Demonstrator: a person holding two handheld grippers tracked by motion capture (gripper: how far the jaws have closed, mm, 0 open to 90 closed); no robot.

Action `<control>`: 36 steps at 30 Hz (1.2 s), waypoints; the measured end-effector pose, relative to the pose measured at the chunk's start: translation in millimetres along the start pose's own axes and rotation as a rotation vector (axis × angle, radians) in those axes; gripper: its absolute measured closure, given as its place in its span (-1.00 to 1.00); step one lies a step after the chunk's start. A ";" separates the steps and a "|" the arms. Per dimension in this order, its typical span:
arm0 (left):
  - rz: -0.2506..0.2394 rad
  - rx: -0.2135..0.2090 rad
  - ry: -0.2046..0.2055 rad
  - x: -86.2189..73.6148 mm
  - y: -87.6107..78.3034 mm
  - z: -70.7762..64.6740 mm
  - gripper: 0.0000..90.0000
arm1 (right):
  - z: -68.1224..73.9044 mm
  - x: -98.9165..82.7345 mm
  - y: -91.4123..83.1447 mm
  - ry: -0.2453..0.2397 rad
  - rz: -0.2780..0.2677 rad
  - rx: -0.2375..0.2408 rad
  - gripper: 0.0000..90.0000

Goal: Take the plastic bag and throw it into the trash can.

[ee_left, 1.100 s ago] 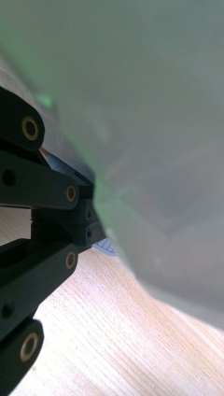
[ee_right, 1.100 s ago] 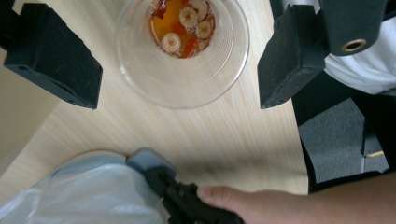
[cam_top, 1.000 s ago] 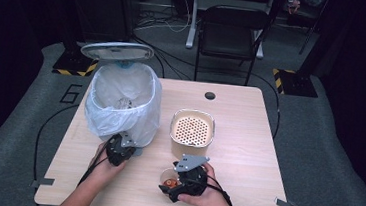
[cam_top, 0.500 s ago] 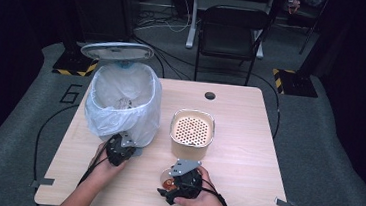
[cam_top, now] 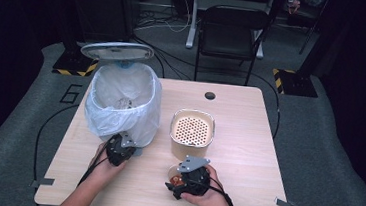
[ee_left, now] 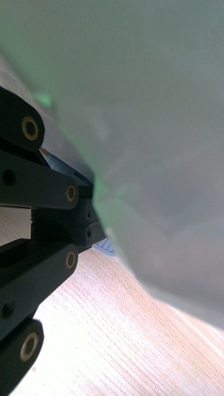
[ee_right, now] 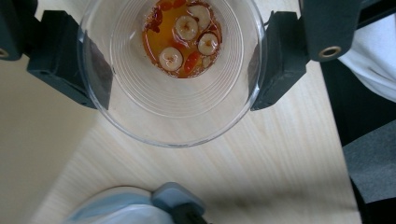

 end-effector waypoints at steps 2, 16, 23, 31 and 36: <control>-0.021 0.001 -0.052 -0.8 2.0 -2.8 1.00 | -8.5 -1.1 -5.5 0.016 0.000 -0.023 -0.51; 0.001 0.005 0.000 -0.1 0.3 -0.1 1.00 | -74.6 -24.7 -47.1 0.160 0.000 -0.181 -0.50; 0.004 0.002 -0.001 -0.1 -0.1 0.0 1.00 | -107.1 -44.6 -59.5 0.237 0.015 -0.292 -0.50; 0.004 0.001 0.000 -0.1 0.0 0.0 1.00 | -130.9 -67.6 -53.3 0.283 0.070 -0.394 -0.51; 0.001 0.005 -0.001 -0.2 0.2 0.2 1.00 | -137.8 -74.0 -52.8 0.293 0.080 -0.430 -0.51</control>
Point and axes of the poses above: each handheld gripper's, and its own axes: y roughly forward along the jaws, x roughly out of its top, z roughly to its left, the point moved 2 cm from there along y, roughly forward along the jaws, and after that the axes turned 14 degrees about -x, right-handed, at the moved point
